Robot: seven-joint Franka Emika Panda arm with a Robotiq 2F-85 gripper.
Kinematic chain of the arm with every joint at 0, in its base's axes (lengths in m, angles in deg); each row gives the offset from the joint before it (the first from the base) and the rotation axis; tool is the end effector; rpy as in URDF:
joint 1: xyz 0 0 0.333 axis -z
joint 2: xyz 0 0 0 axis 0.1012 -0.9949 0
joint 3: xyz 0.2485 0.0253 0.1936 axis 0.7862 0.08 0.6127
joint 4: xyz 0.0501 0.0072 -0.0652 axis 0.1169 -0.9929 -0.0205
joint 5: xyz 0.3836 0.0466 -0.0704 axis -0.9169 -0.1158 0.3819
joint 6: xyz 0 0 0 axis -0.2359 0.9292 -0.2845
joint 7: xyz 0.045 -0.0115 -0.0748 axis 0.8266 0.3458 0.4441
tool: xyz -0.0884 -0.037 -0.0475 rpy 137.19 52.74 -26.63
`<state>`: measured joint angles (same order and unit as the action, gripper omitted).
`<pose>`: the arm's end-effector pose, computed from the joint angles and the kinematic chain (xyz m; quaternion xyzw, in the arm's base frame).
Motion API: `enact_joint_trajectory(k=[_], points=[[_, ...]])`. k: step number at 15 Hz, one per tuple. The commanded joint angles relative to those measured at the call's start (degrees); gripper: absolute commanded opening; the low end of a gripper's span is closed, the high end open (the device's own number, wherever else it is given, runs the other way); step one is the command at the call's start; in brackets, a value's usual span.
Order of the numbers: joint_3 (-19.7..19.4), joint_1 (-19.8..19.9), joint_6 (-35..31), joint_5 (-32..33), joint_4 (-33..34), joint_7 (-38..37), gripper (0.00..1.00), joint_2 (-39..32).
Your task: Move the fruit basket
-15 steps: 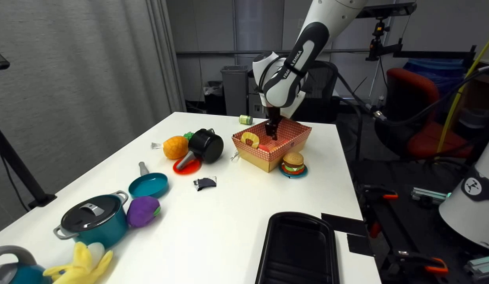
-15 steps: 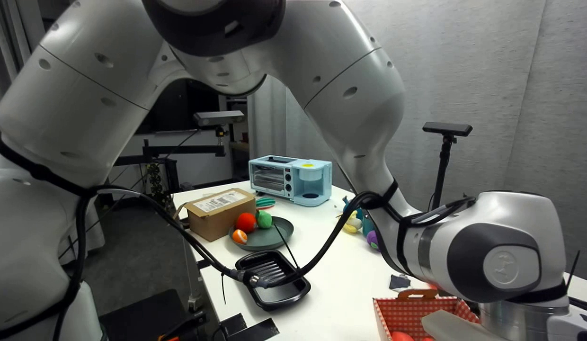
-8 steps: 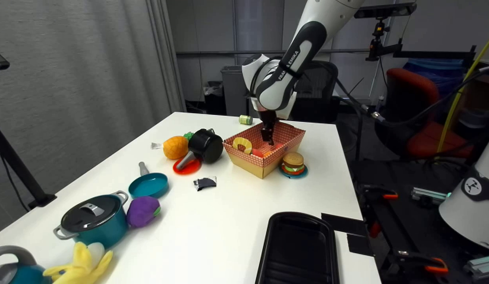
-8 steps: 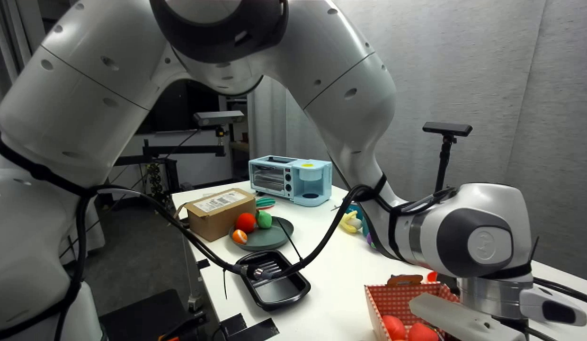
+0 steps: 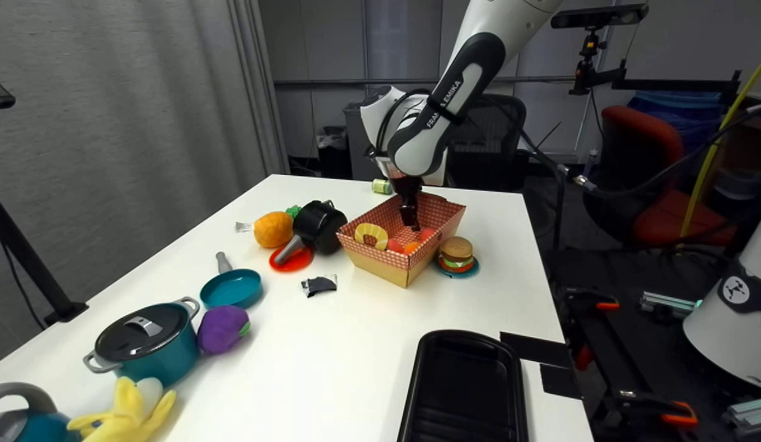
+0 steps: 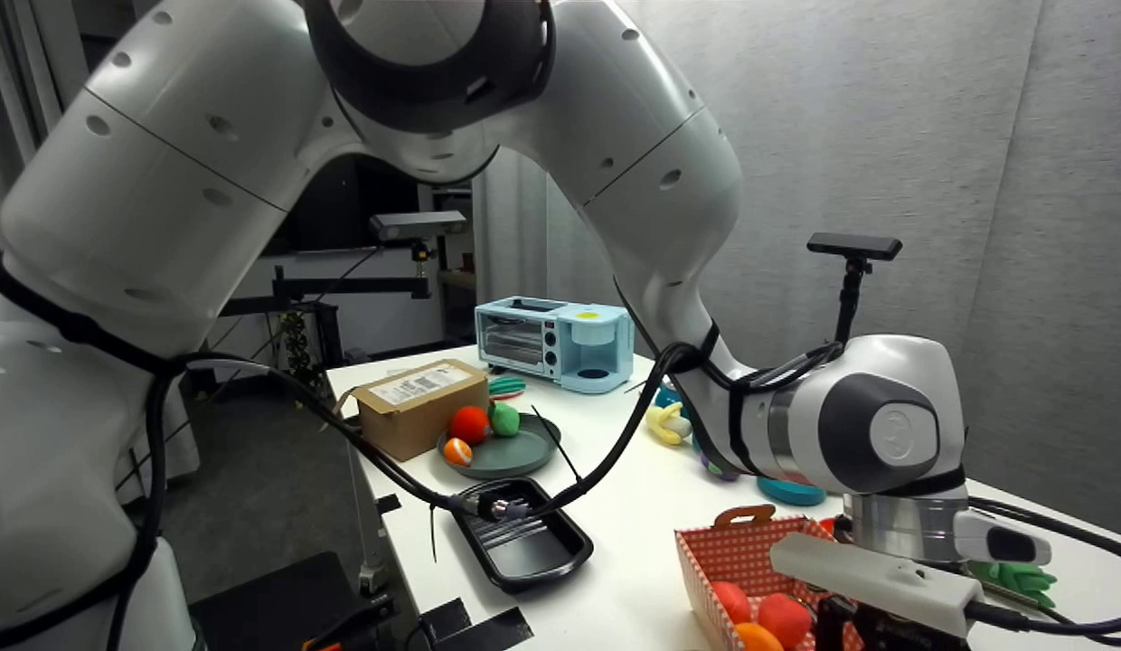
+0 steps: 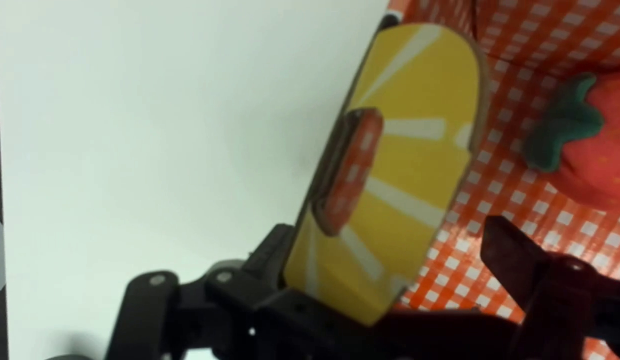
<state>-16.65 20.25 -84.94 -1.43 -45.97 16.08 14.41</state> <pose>0.5473 -0.3075 0.1654 0.9799 -0.0526 -0.1189 0.1512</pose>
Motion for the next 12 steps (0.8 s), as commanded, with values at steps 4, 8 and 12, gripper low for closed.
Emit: enact_joint_trajectory(k=[4,8,12], points=[[2.8,-1.6,1.2,2.2,0.5,4.9,1.00,-1.6],[3.8,-3.0,1.1,4.0,0.2,6.6,1.00,-1.7],[5.2,-4.7,0.7,5.3,-1.0,8.7,1.00,-0.9]])
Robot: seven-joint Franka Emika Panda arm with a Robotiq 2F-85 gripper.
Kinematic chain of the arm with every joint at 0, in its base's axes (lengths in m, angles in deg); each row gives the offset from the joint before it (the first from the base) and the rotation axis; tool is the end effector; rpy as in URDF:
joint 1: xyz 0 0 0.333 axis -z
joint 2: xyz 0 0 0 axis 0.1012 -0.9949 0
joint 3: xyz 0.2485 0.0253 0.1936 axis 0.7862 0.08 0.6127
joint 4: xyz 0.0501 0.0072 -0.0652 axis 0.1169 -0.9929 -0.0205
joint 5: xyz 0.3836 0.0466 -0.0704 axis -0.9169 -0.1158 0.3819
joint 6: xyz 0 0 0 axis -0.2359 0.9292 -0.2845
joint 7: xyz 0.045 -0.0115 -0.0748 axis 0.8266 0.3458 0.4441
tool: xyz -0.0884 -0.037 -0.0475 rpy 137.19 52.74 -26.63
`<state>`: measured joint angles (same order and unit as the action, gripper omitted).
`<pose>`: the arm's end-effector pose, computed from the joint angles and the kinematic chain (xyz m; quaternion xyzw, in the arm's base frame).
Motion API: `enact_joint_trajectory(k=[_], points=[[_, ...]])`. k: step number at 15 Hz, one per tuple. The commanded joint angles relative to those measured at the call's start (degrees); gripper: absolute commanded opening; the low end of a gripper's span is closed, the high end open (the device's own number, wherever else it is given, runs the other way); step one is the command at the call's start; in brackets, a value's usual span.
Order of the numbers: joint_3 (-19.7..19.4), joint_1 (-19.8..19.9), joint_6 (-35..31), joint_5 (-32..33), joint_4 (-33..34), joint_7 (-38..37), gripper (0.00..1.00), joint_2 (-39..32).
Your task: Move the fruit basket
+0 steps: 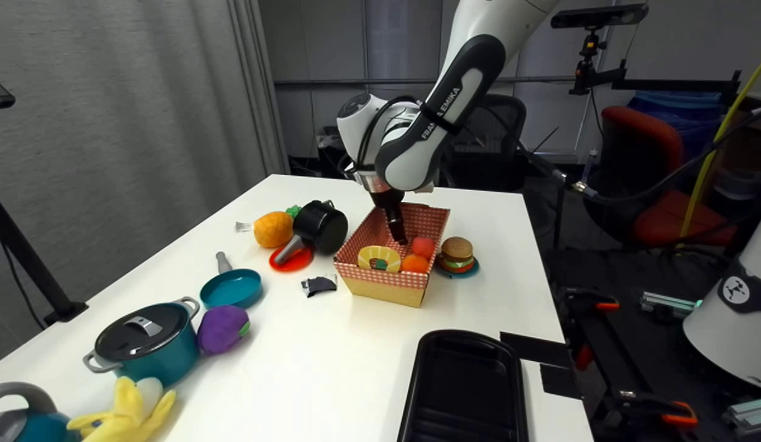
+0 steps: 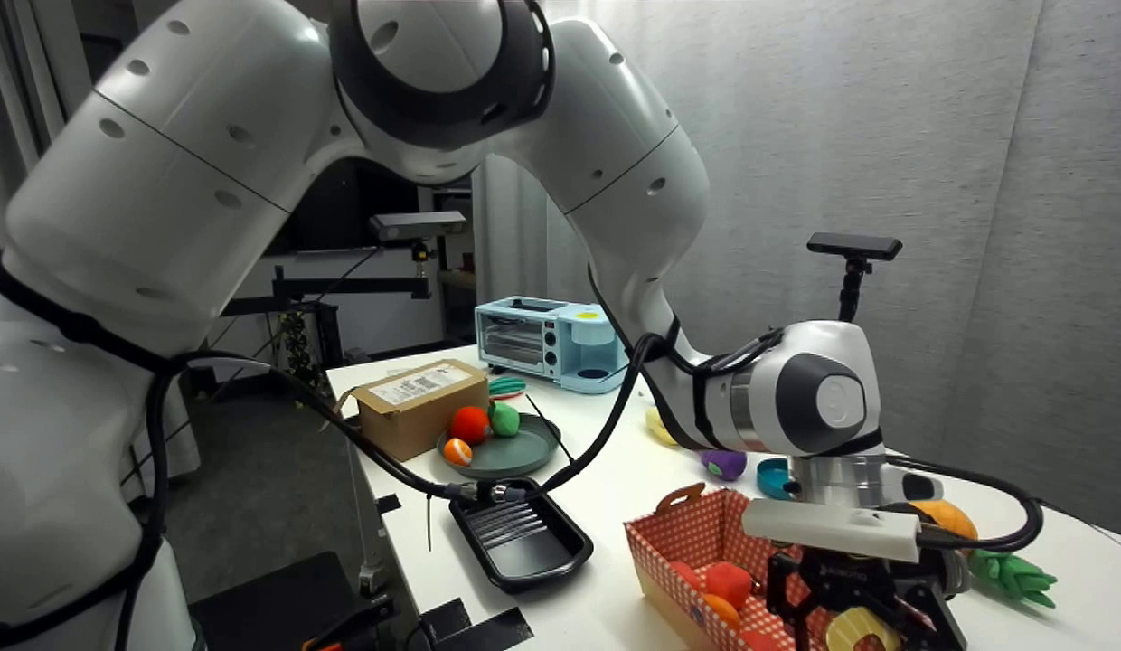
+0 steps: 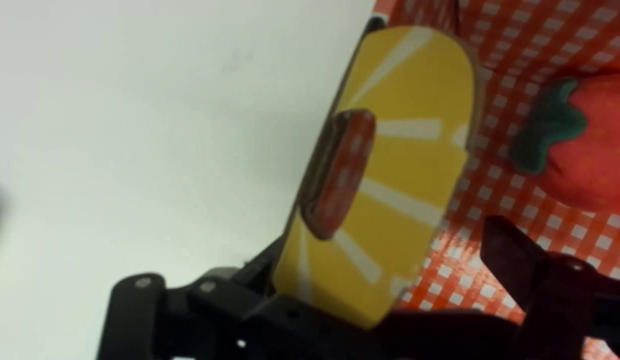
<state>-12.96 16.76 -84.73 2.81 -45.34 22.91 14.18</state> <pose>0.5822 -0.2396 0.1613 0.9762 0.0904 -0.1218 0.1551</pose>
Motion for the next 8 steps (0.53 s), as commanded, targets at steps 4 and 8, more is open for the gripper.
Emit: enact_joint_trajectory(k=[4,8], points=[[2.4,-2.9,0.4,2.8,-3.0,3.4,1.00,0.1],[2.7,-4.6,0.3,5.4,-4.7,4.0,1.00,1.0]])
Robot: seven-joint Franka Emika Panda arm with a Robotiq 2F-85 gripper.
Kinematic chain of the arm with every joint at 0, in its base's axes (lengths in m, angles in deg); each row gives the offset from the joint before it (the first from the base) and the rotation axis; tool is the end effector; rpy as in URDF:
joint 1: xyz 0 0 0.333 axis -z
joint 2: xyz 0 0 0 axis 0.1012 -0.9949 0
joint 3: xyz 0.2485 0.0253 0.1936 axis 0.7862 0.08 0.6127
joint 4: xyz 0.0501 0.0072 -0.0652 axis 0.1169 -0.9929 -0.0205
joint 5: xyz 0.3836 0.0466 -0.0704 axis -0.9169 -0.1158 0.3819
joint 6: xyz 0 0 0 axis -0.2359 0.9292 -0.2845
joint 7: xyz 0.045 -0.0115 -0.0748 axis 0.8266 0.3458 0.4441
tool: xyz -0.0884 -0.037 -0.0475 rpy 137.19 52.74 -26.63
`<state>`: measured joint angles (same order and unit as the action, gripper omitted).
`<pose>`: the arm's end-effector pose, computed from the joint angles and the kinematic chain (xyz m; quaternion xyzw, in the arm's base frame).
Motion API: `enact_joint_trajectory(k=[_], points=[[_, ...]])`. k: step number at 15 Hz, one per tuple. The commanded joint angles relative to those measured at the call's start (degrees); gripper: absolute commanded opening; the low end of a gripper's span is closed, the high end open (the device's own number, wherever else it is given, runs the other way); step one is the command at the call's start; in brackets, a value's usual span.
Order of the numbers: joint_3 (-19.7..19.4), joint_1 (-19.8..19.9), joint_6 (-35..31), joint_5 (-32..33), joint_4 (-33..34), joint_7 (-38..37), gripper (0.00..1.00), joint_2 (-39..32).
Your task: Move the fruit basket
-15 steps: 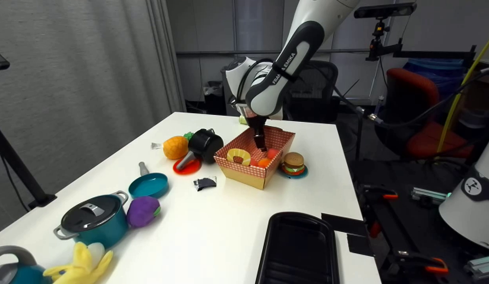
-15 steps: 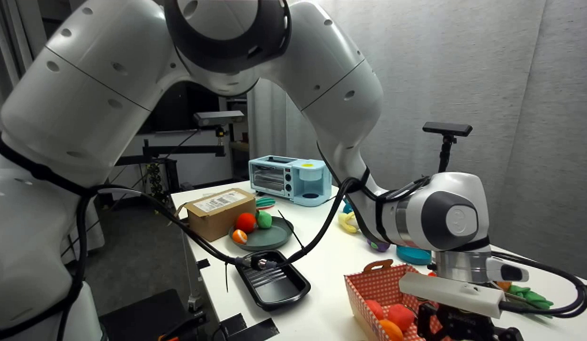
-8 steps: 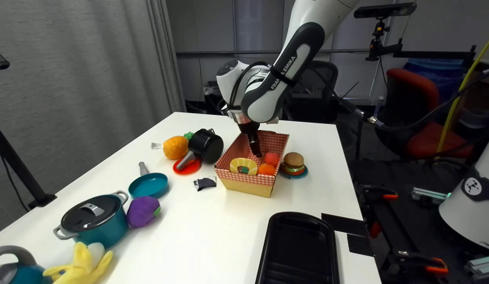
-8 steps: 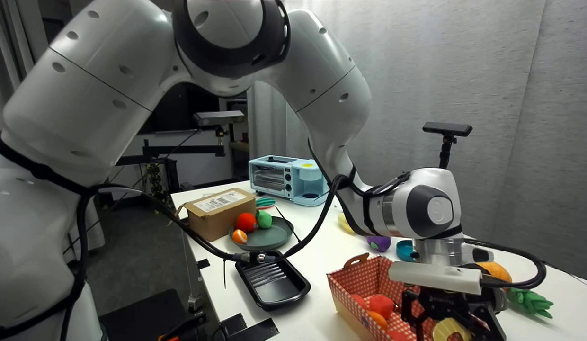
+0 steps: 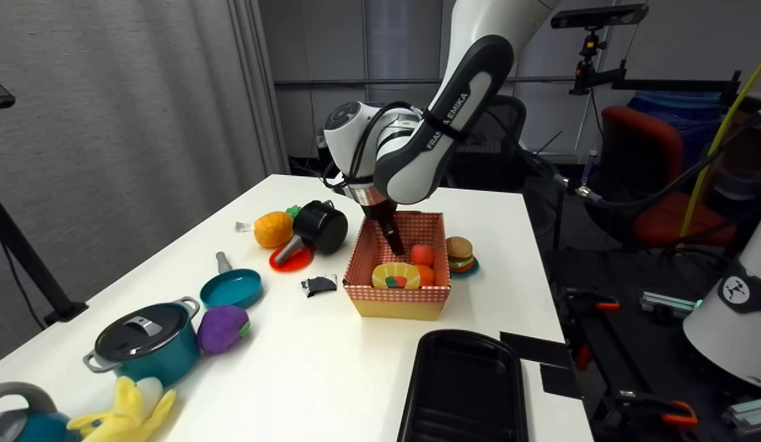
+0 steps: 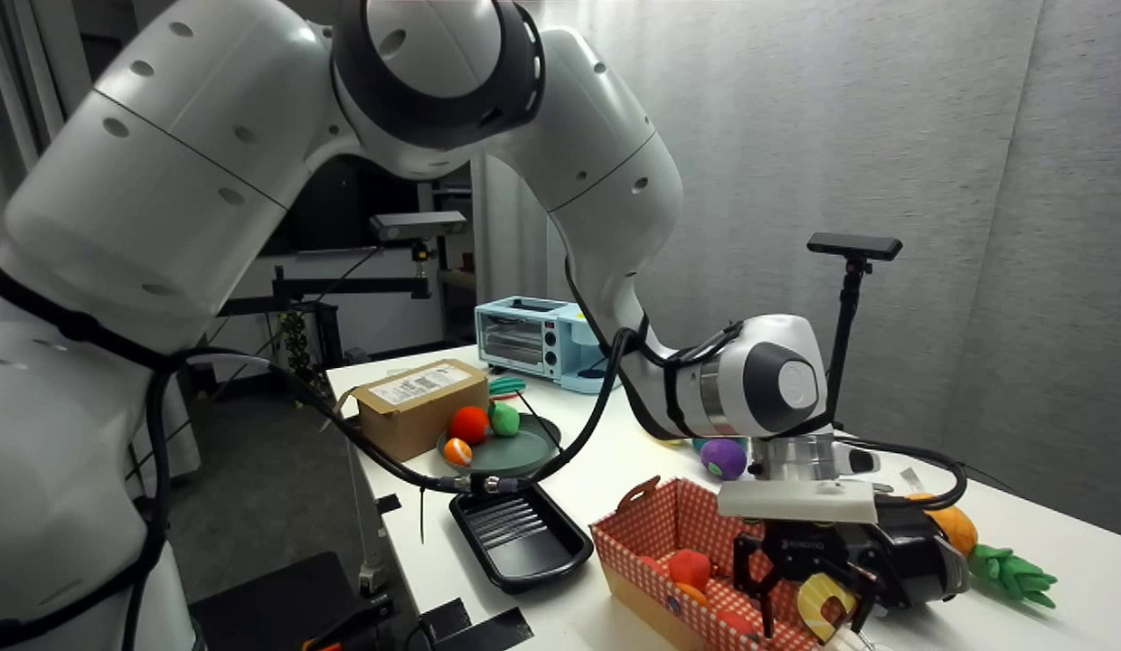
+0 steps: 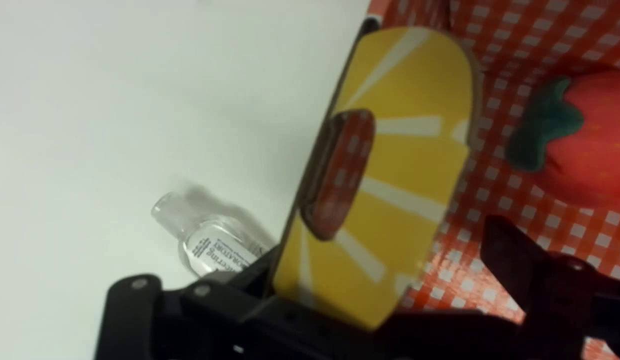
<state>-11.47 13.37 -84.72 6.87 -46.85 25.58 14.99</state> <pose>0.5924 -0.1891 0.1588 0.9610 0.1787 -0.1294 0.1668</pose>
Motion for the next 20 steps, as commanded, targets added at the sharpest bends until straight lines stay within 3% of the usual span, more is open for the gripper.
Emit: enact_joint_trajectory(k=[1,9,20], points=[[1.4,-1.6,0.5,1.9,-3.6,1.3,1.00,0.6],[1.9,-5.8,5.5,2.4,-3.4,-3.0,1.00,4.2],[1.6,-9.1,4.5,4.6,-8.1,-11.0,1.00,12.1]])
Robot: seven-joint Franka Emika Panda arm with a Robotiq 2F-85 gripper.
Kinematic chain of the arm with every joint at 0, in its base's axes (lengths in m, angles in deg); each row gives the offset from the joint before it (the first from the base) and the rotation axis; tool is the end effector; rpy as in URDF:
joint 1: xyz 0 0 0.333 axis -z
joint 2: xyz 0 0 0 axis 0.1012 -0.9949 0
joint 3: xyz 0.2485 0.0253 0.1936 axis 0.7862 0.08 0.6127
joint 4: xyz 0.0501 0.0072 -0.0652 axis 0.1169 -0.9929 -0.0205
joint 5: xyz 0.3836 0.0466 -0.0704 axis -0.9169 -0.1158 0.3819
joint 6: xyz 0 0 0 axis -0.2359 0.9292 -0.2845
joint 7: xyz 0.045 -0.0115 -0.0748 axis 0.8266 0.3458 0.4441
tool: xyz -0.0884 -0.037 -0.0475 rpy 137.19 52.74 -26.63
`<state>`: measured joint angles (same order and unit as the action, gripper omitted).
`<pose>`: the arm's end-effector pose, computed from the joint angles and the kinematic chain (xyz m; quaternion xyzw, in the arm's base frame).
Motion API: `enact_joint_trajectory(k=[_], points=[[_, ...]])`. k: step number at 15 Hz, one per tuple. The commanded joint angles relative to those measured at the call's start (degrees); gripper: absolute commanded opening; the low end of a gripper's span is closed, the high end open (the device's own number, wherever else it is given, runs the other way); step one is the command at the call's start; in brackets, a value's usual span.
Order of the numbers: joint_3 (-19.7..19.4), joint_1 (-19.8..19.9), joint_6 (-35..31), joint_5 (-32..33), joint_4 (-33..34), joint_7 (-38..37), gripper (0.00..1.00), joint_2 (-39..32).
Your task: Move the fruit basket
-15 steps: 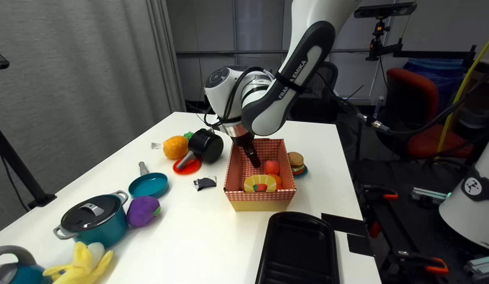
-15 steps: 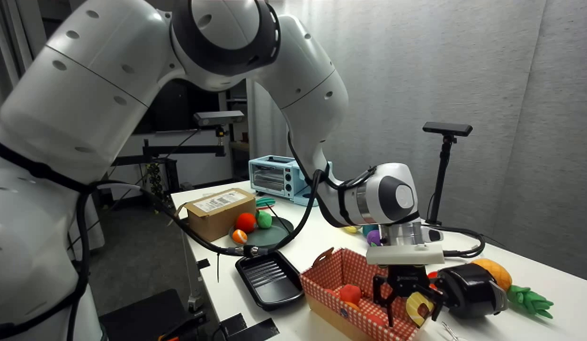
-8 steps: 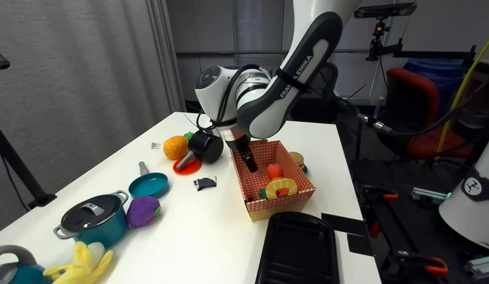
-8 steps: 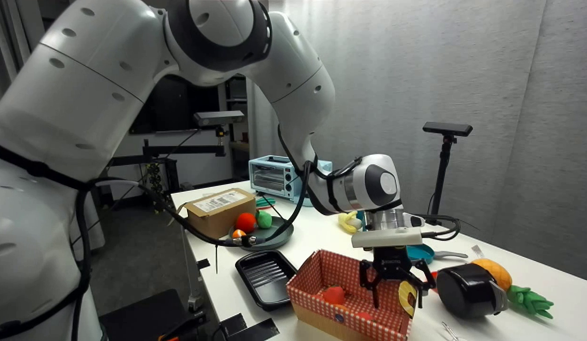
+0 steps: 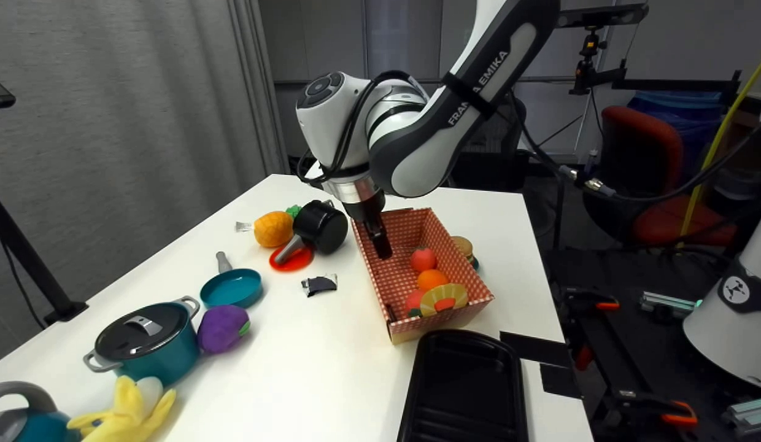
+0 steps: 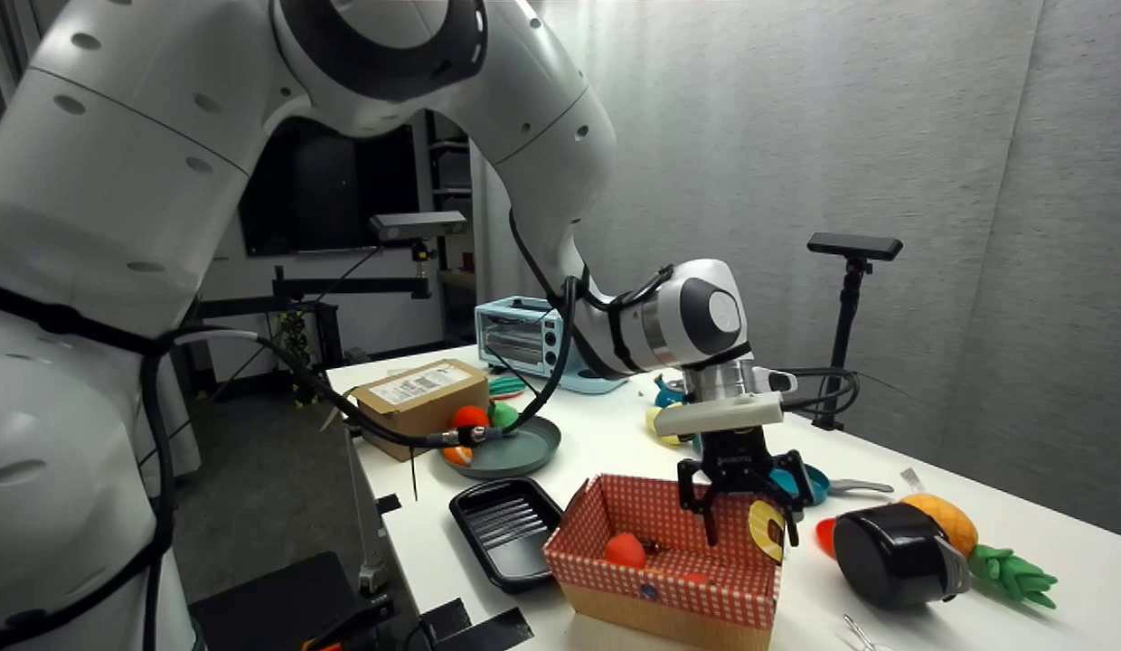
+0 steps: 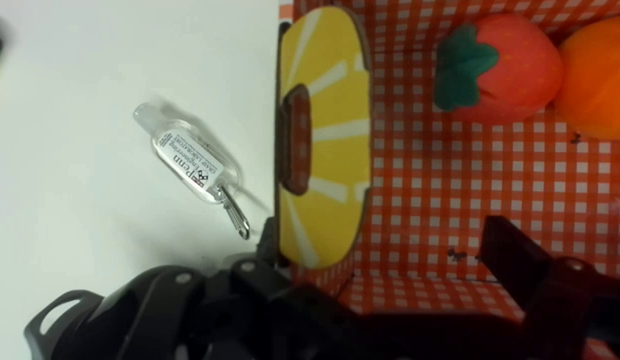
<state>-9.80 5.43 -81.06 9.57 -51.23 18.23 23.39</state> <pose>0.6013 -0.0912 0.2142 0.9557 0.1973 -0.1016 0.1934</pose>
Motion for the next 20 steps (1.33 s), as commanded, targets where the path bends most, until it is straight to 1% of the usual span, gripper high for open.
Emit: enact_joint_trajectory(k=[1,5,10,20], points=[[-0.1,-1.2,0.8,2.0,-4.2,-4.4,1.00,4.2],[-0.3,-1.0,0.6,2.5,-5.6,-6.7,1.00,5.6],[-0.7,-0.5,0.2,2.3,-5.4,-8.6,1.00,7.5],[-0.5,-0.3,0.4,2.5,-6.6,-12.9,1.00,15.1]])
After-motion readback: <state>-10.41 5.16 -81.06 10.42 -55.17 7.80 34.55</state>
